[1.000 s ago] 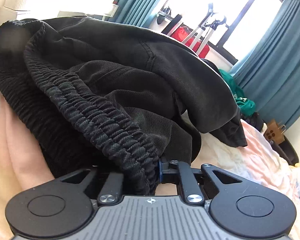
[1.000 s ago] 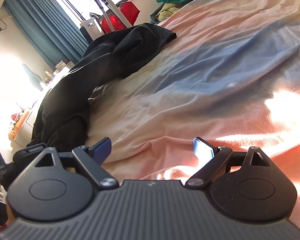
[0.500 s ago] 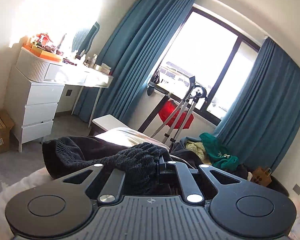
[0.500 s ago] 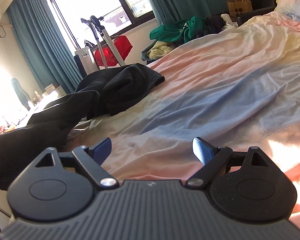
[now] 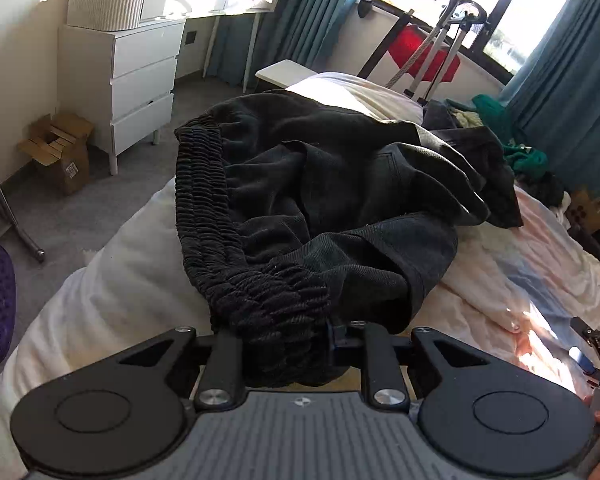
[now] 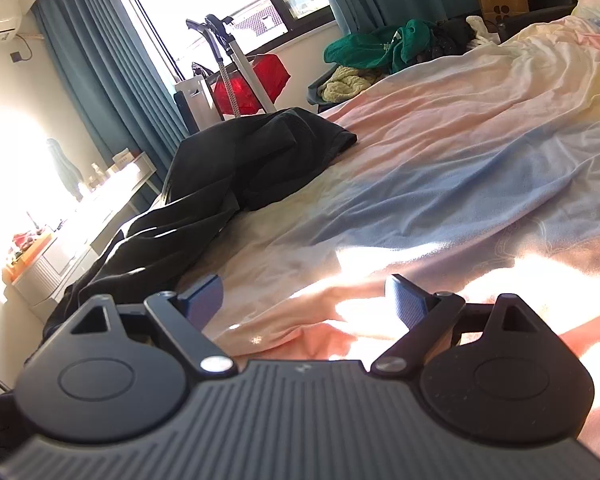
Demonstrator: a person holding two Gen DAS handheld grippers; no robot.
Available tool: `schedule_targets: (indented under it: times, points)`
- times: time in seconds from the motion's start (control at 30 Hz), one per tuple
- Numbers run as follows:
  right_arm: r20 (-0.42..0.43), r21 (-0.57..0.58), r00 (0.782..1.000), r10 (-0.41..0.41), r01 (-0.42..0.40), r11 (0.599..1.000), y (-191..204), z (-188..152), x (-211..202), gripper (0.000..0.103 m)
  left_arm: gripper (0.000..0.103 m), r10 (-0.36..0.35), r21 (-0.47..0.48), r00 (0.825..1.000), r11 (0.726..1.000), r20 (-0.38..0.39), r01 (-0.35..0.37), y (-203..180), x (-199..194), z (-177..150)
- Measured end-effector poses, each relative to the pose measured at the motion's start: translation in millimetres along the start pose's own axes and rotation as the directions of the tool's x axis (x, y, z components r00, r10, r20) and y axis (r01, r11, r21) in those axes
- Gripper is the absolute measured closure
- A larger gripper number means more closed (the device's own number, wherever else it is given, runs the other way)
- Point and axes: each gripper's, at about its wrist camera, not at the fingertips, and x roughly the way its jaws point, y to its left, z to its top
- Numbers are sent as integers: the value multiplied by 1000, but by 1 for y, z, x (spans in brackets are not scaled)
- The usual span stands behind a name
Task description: Fold clothes
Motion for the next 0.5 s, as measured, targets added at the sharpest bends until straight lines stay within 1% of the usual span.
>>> schedule_targets:
  times: [0.03, 0.13, 0.17, 0.2, 0.23, 0.27, 0.3, 0.43, 0.5]
  points:
    - [-7, 3, 1000, 6, -6, 1000, 0, -1, 0, 13, 67, 15, 12, 1000, 1000, -2, -15, -3, -1, -1]
    - [-14, 24, 1000, 17, -16, 1000, -1, -1, -3, 13, 65, 51, 42, 999, 998, -3, -51, -15, -4, -5]
    - [-14, 32, 1000, 20, -19, 999, -2, -1, -4, 13, 63, 73, 49, 997, 996, 3, -73, -19, -8, -9]
    - [-12, 40, 1000, 24, -23, 999, -2, 0, -4, 13, 47, 105, 54, 994, 993, 13, -106, -22, -16, -15]
    - [-10, 44, 1000, 28, -27, 999, -2, 0, -4, 13, 26, 133, 64, 990, 989, 37, -135, -25, -24, -20]
    - [-9, 48, 999, 31, -31, 998, -2, 1, -4, 13, 19, 156, 76, 985, 984, 75, -162, -27, -31, -23]
    - [-9, 50, 999, 34, -34, 998, -2, 1, -3, 13, 17, 167, 85, 981, 981, 101, -175, -29, -37, -25]
    - [-19, 44, 999, 45, -44, 998, 0, 0, -2, 13, 17, 160, 118, 972, 976, 174, -182, -38, -56, -23]
    - [-22, 37, 999, 48, -48, 998, 1, -1, -2, 13, 17, 151, 148, 962, 971, 227, -187, -50, -60, -24]
